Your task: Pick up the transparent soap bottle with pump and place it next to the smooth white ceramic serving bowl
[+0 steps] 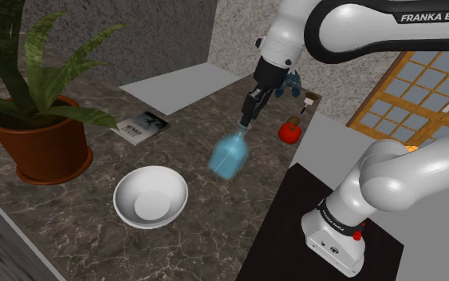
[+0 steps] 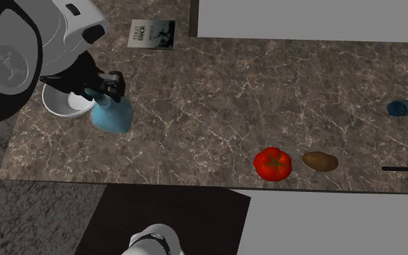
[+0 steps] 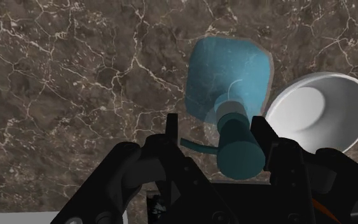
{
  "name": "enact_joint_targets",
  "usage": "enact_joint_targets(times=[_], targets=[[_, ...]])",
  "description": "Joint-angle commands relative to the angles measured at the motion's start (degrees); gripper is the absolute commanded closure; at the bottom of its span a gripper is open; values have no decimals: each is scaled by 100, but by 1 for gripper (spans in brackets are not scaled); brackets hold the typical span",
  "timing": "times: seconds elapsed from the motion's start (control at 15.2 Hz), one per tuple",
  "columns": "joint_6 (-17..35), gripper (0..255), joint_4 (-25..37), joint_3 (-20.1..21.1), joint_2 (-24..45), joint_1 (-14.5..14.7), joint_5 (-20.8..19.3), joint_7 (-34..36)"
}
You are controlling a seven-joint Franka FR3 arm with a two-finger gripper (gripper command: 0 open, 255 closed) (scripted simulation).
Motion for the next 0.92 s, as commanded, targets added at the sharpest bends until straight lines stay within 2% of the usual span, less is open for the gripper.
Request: enact_joint_targets(times=[0.0, 0.86], targets=[[171, 255, -145, 25, 19, 10, 23, -7], [1157, 255, -845, 167, 307, 47, 140, -55]])
